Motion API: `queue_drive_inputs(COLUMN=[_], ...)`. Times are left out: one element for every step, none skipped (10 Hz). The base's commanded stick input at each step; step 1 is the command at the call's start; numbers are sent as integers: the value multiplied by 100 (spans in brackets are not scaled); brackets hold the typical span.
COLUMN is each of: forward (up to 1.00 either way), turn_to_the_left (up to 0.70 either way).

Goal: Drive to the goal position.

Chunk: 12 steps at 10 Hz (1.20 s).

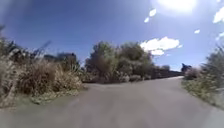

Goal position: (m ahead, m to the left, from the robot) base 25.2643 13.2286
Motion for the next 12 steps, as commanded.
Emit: queue_drive_inputs(forward=[100,100,100,100,100,100,100,100,100,100,100,100], turn_to_the_left=[-27,-15,-2,0,0,0,0,0,0,0,0,0])
